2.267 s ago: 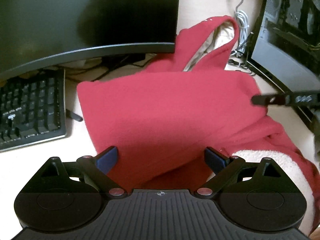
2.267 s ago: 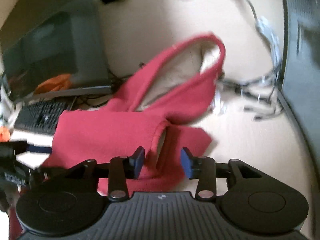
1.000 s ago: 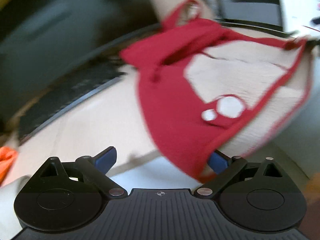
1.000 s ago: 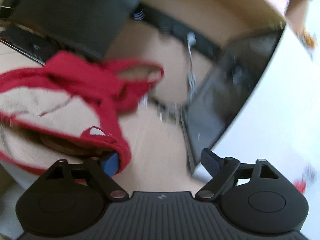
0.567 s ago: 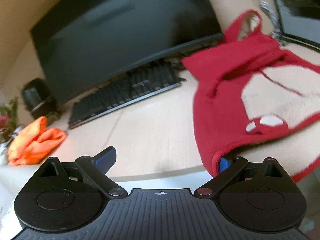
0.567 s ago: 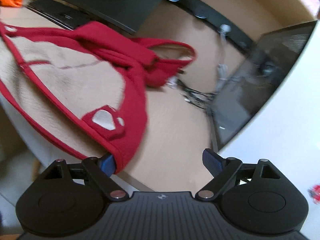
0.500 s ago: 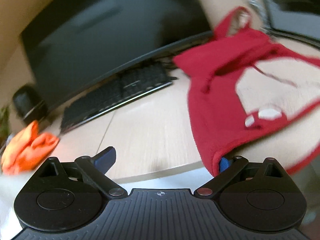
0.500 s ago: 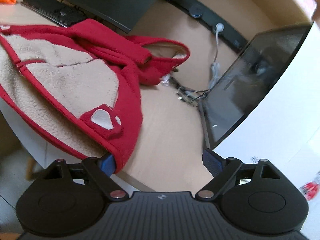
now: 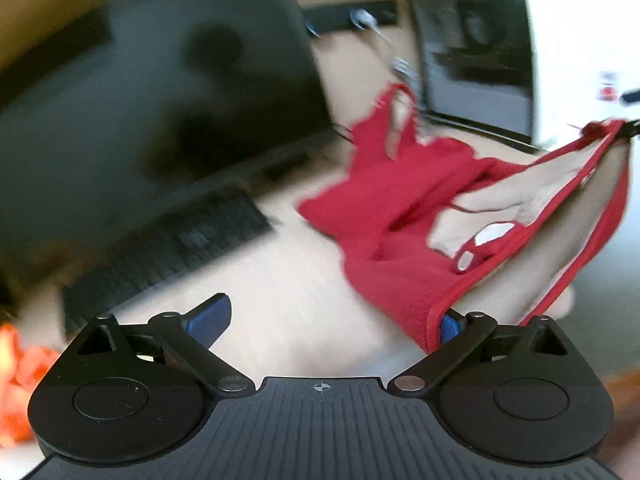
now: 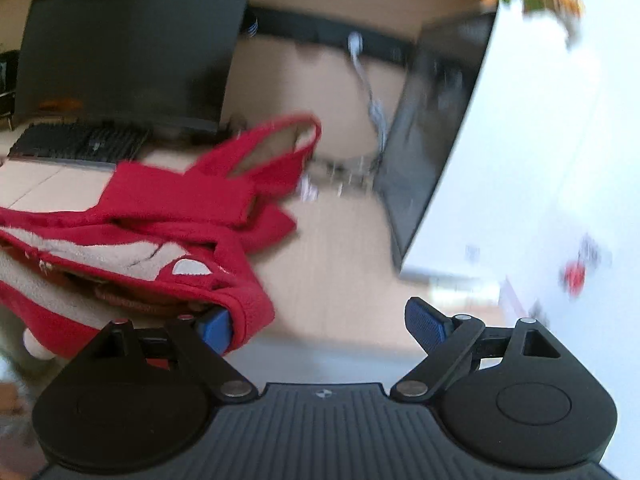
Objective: Fold clothes
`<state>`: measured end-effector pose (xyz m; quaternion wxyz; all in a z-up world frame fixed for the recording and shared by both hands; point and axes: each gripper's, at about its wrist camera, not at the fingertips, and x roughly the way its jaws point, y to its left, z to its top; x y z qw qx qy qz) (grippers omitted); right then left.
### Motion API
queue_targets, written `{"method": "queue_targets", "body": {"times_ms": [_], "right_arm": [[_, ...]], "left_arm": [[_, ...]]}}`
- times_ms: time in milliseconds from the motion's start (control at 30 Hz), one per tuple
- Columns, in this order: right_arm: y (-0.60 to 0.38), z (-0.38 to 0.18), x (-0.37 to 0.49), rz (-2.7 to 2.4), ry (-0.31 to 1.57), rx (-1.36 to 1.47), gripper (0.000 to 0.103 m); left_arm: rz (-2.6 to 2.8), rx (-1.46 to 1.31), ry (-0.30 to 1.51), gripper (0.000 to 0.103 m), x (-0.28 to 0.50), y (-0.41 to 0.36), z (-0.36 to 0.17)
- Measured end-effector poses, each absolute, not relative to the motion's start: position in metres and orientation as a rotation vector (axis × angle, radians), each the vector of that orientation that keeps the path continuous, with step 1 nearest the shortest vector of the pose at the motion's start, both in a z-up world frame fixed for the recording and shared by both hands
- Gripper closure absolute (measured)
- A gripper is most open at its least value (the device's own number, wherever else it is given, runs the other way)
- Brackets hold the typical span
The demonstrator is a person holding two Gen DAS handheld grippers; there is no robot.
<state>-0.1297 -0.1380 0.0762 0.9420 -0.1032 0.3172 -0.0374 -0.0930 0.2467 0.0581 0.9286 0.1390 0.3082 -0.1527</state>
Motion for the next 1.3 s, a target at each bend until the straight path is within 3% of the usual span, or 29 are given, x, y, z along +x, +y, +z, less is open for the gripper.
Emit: {"method": "queue_targets", "body": {"times_ms": [133, 300, 600, 700, 833, 1033, 1200, 1300], "right_arm": [[-0.135, 0.082, -0.139, -0.080, 0.734, -0.207, 0.015], [-0.140, 0.103, -0.103, -0.042, 0.718, -0.248, 0.015], [-0.159, 0.072, 0.097, 0.063, 0.668, -0.268, 0.015], [-0.165, 0.036, 0.161, 0.071, 0.779, -0.201, 0.015], [-0.184, 0.044, 0.169, 0.116, 0.772, -0.066, 0.015], [-0.214, 0.055, 0.180, 0.184, 0.757, 0.137, 0.002], [-0.207, 0.089, 0.145, 0.241, 0.655, 0.114, 0.000], [-0.197, 0.077, 0.165, 0.195, 0.721, 0.041, 0.000]], "left_arm": [[-0.433, 0.225, 0.744, 0.002, -0.090, 0.261, 0.061], [-0.474, 0.220, 0.756, 0.002, -0.058, 0.263, 0.078], [-0.304, 0.181, 0.730, 0.002, 0.085, 0.255, 0.080], [-0.224, 0.117, 0.806, 0.002, 0.147, 0.247, 0.053], [-0.160, 0.039, 0.971, 0.003, 0.206, 0.234, 0.009], [-0.259, -0.193, 0.881, 0.003, 0.190, 0.263, 0.040], [-0.365, -0.213, 0.707, 0.003, 0.141, 0.273, 0.085], [-0.386, -0.245, 0.709, 0.002, 0.133, 0.273, 0.092]]}}
